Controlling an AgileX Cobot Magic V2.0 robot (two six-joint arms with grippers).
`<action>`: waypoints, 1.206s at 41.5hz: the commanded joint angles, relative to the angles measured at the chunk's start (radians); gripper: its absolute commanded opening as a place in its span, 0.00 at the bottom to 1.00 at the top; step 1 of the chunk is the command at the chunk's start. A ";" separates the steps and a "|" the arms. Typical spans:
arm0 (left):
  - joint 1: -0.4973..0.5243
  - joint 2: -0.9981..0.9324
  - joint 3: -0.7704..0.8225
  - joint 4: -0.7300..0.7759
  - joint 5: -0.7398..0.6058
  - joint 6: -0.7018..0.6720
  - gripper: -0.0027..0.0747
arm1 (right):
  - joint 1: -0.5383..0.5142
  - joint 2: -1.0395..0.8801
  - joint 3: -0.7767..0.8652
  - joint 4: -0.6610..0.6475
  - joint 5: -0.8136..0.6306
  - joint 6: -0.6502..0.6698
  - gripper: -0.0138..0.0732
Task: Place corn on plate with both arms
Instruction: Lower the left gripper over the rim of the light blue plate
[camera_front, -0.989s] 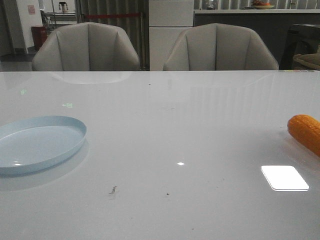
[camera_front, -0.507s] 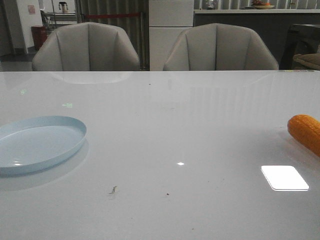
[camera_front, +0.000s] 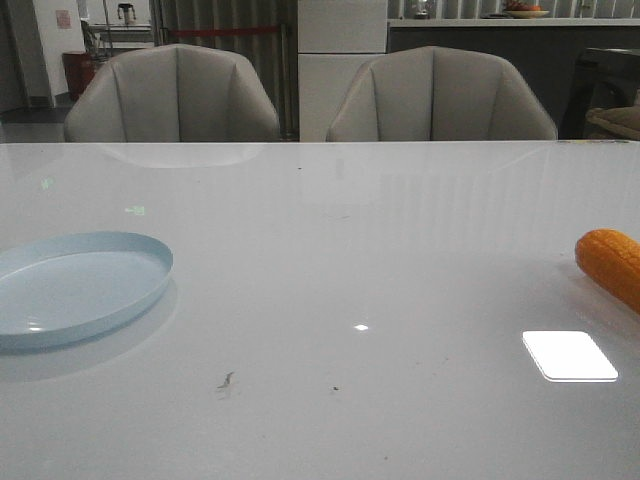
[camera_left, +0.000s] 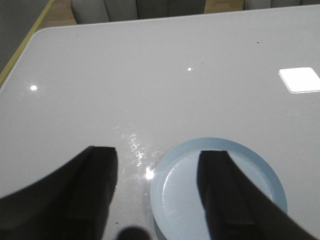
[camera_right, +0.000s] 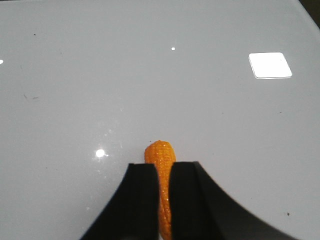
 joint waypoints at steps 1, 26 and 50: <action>-0.009 -0.009 -0.034 -0.013 -0.092 -0.004 0.70 | -0.006 -0.008 -0.036 -0.027 -0.051 -0.006 0.58; -0.009 0.009 -0.038 -0.055 -0.023 -0.004 0.69 | -0.006 -0.006 -0.045 -0.020 -0.060 -0.005 0.62; -0.009 0.395 -0.378 -0.065 0.307 -0.004 0.69 | -0.006 0.234 -0.267 -0.028 0.320 -0.026 0.62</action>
